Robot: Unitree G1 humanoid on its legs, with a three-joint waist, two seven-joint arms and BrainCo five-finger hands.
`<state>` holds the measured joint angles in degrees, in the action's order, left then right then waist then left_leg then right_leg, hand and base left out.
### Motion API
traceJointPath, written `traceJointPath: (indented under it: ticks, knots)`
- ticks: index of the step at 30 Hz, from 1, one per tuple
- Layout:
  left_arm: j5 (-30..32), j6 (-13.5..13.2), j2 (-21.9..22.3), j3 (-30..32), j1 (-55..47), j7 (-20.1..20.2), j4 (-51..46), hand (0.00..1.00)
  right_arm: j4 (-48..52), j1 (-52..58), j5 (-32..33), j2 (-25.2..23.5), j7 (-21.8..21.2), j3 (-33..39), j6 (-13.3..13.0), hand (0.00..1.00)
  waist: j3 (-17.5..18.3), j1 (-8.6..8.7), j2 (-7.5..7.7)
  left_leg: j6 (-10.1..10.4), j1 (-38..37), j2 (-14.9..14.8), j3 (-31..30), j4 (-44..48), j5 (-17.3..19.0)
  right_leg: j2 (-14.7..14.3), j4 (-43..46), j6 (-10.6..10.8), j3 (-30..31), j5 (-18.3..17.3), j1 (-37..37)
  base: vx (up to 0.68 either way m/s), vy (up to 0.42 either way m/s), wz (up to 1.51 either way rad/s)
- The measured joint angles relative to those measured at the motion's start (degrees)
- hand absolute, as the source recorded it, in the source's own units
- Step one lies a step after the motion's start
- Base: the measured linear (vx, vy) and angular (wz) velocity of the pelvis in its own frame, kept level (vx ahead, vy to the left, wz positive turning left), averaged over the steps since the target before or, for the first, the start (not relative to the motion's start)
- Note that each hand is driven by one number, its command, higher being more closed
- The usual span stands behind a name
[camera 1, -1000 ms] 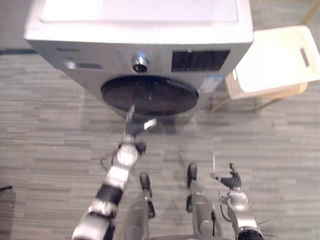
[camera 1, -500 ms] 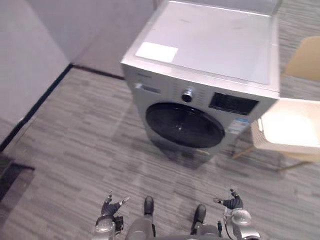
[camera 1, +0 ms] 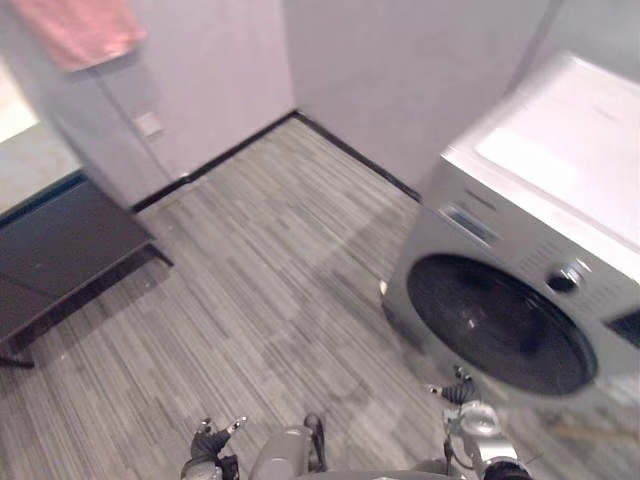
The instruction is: Pick up the laundry basket with both hands and put the clothes into the washing machine.
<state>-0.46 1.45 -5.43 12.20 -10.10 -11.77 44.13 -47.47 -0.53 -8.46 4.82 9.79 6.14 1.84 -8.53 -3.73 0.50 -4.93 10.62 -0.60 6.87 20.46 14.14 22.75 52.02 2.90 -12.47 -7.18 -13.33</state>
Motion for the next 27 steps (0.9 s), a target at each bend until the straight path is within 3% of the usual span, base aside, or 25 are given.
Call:
traceJointPath:
  ticks: [2,4,7,8,9,10,11,12,13,14,16,18,21,22,23,26,27]
  knots:
    - [-0.6,0.0,-0.2,0.4,0.5,-0.8,-2.0,0.00,1.6,0.1,0.0,-1.9,0.0,-0.4,0.0,0.00,-0.4,0.32,2.02,-0.4,-4.3,1.9,-5.3,-2.6,0.8,-6.7,0.5,-0.4,1.5,-6.6,-6.4,0.43,0.039,1.21]
    - [-1.3,0.1,1.3,0.9,1.0,-0.8,-2.7,0.00,4.2,0.3,0.1,-1.8,0.0,-0.2,0.0,0.00,-0.6,1.31,1.95,-0.8,-6.8,3.4,-9.2,-2.6,2.1,-10.4,-5.2,0.7,1.7,-7.8,-10.7,0.42,-0.040,1.39]
    - [-1.3,0.1,2.9,0.9,2.4,-0.7,-3.3,0.00,7.5,1.3,0.1,-1.6,0.1,0.1,0.0,0.00,-0.6,2.89,1.73,0.3,-9.8,5.2,-17.3,-2.5,4.3,-15.0,-19.1,3.1,6.1,-5.5,-14.6,0.50,-0.144,1.72]
    - [-1.2,0.0,3.2,0.6,3.3,-0.7,-3.3,0.00,8.4,2.6,0.1,-1.0,0.1,0.1,0.4,0.00,-0.2,3.34,2.34,1.5,-12.0,6.1,-21.3,-2.3,5.8,-15.7,-24.2,1.5,9.7,1.0,-14.6,0.69,-0.305,1.93]
    - [-1.1,0.1,4.1,0.7,3.8,-0.7,-3.1,0.00,8.3,3.2,0.1,-0.6,0.1,0.0,1.0,0.00,-0.1,3.33,1.49,2.9,-13.2,5.4,-23.3,-1.6,6.7,-15.7,-22.2,-1.7,8.6,2.9,-13.6,0.63,-0.273,1.73]
    - [-1.1,0.1,5.0,0.7,3.8,-0.7,-3.4,0.00,8.4,3.5,0.1,-0.1,0.1,0.2,1.1,0.00,0.2,2.74,-0.04,3.5,-13.1,4.4,-23.3,-0.3,6.5,-15.8,-22.1,-1.9,6.8,1.9,-12.9,0.62,-0.259,1.10]
    - [-1.1,0.0,6.2,1.1,3.5,-0.7,-4.2,0.00,8.6,2.5,0.1,0.5,0.1,0.1,1.1,0.00,0.0,2.74,-2.17,7.3,-10.0,2.6,-21.2,6.2,5.8,-16.1,-22.9,-3.4,3.8,0.6,-10.8,0.58,-0.220,0.85]
    - [-1.0,0.1,7.1,2.1,3.6,-0.5,-4.4,0.00,8.9,1.7,0.2,0.6,0.0,-0.4,1.1,0.00,-0.2,2.79,-3.72,11.6,-5.4,0.9,-16.8,17.1,2.7,-17.6,-25.0,-4.4,1.5,-0.4,-7.1,0.55,-0.225,0.71]
    - [-1.0,0.2,7.5,2.6,3.4,-0.5,-4.8,0.00,9.4,1.7,0.2,0.4,0.0,-0.6,1.1,0.00,-0.5,2.58,-4.02,12.2,-3.3,-0.5,-14.4,23.2,-0.6,-18.5,-26.3,-4.8,0.9,-0.8,-4.8,0.51,-0.210,0.25]
    - [-1.0,0.4,7.7,3.0,2.1,-0.2,-6.3,0.00,10.5,1.7,1.0,-0.9,0.1,-2.0,0.9,0.00,-1.0,1.69,-3.45,12.1,0.3,-4.5,-9.5,33.0,-2.7,-19.9,-28.4,-5.6,0.7,-1.3,-0.2,0.37,-0.153,-0.10]
    - [-0.8,0.6,7.6,2.6,1.9,0.6,-7.3,0.00,11.5,1.5,1.2,-2.1,0.1,-2.6,0.7,0.00,-1.4,1.15,-2.41,10.6,3.2,-8.6,-2.6,39.3,-1.5,-20.1,-30.5,-6.2,0.0,-1.7,5.1,0.41,-0.153,-0.02]
    - [0.2,0.6,7.7,1.3,1.8,0.8,-9.7,0.00,12.2,1.4,1.2,-2.5,0.1,-2.5,0.8,0.00,-1.3,1.13,-1.46,8.8,6.4,-10.7,1.5,35.9,-0.4,-19.6,-33.3,-6.2,-0.3,-1.7,8.2,0.31,-0.092,0.09]
    - [0.8,0.6,7.6,1.0,2.7,1.7,-10.9,0.00,12.4,1.3,1.3,-2.1,0.3,-0.7,0.9,0.00,-1.1,1.15,-2.15,8.8,8.4,-11.2,4.0,17.2,-1.1,-19.4,-36.3,-5.3,-1.5,-2.3,10.2,0.26,0.082,-0.05]
    - [1.1,0.6,8.1,0.6,2.6,1.7,-10.8,0.00,12.5,3.0,1.2,-1.7,0.4,1.6,1.1,0.00,-0.2,1.28,-4.44,8.6,6.5,-11.2,3.6,3.1,-12.5,-21.2,-35.8,-2.8,-1.7,-3.9,11.3,0.21,0.166,0.05]
    - [1.1,0.6,7.8,0.6,2.9,1.7,-10.4,0.00,12.1,3.2,1.2,-1.8,0.5,2.6,1.3,0.00,-0.2,1.26,-4.04,7.5,5.6,-10.9,3.5,2.7,-10.6,-21.0,-35.2,-2.3,-1.5,-5.0,11.4,0.20,0.153,0.19]
    - [1.2,0.6,6.9,0.6,3.2,1.8,-9.5,0.00,12.0,3.9,1.1,-2.7,1.1,2.9,1.7,0.00,0.2,1.15,-0.31,6.8,2.6,-7.1,4.7,-1.4,-11.4,-17.1,-34.1,-0.7,-0.8,-6.3,11.3,0.10,0.089,0.15]
    - [1.2,0.6,6.8,0.6,3.1,1.8,-9.4,0.00,12.0,3.7,1.1,-2.8,1.1,2.8,1.7,0.00,0.4,1.14,-0.02,6.6,2.1,-6.4,5.1,-2.3,-11.6,-16.5,-34.3,-0.2,-0.4,-6.6,11.5,0.06,0.095,-0.01]
